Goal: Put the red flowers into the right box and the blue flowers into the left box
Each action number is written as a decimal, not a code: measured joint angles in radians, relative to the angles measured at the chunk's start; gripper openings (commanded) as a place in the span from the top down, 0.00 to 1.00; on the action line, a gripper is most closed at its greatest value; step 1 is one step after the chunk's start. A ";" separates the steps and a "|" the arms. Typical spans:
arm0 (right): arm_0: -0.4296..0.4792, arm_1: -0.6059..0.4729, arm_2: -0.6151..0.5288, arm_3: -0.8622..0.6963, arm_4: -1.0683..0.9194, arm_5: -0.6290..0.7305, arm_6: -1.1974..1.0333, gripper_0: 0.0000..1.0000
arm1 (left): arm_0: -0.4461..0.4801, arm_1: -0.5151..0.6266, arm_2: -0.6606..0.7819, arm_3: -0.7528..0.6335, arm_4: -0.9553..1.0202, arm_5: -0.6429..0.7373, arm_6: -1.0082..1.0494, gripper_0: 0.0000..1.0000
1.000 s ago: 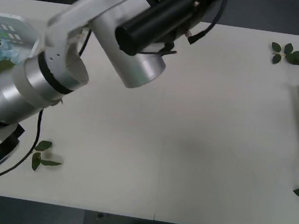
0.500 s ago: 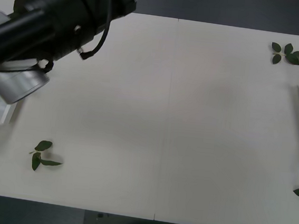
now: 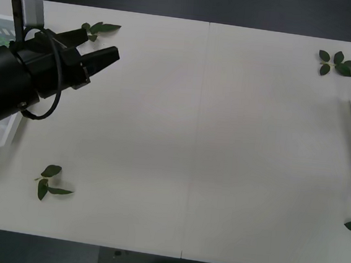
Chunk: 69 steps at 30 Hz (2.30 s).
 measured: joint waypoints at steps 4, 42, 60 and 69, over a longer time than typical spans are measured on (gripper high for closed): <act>0.000 0.000 0.000 0.053 0.053 -0.038 -0.043 1.00 | 0.004 0.000 -0.004 0.048 -0.192 -0.032 0.000 0.00; 0.000 -0.004 0.108 0.094 -0.090 -0.160 -0.038 0.00 | -0.110 -0.371 -0.006 -0.128 0.708 0.739 -0.708 0.00; 0.000 -0.001 0.010 -0.169 -0.538 0.088 0.467 0.00 | -0.097 -0.425 0.350 -0.001 1.748 1.000 -1.751 0.00; 0.001 -0.001 0.011 -0.233 -0.710 0.087 0.772 0.00 | -0.096 -0.455 0.400 0.163 1.976 1.120 -2.027 0.00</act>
